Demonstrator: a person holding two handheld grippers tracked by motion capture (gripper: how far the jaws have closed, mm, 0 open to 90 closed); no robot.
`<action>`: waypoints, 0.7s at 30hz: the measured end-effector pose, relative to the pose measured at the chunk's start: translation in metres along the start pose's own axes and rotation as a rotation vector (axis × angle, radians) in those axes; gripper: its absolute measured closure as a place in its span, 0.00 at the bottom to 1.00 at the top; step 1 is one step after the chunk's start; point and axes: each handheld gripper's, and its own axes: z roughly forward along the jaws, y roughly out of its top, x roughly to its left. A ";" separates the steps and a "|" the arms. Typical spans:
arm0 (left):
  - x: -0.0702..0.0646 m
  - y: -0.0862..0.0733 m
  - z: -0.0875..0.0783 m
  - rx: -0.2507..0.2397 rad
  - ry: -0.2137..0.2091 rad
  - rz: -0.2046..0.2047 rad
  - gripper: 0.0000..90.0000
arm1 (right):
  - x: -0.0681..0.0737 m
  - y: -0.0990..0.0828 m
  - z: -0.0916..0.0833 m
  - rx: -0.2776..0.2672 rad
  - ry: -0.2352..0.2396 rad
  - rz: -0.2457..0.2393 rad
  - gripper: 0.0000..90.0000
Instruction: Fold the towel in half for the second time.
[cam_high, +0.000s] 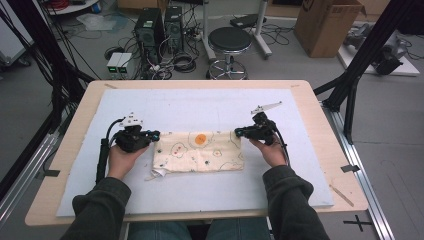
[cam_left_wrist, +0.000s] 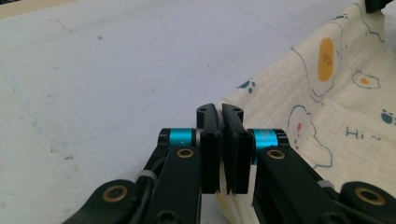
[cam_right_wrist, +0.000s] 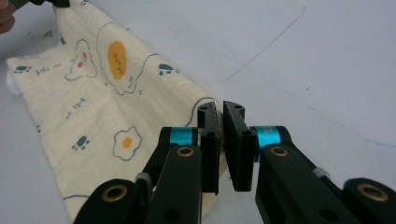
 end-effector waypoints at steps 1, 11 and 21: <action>-0.001 0.000 -0.001 -0.002 -0.003 0.003 0.95 | 0.001 0.000 -0.001 0.000 0.001 -0.003 0.94; -0.008 -0.008 -0.010 -0.019 -0.012 0.015 0.95 | 0.010 -0.002 -0.009 -0.011 0.025 -0.028 0.94; -0.015 -0.013 -0.015 -0.018 -0.027 0.044 0.95 | 0.015 -0.013 -0.012 -0.015 0.049 -0.027 0.94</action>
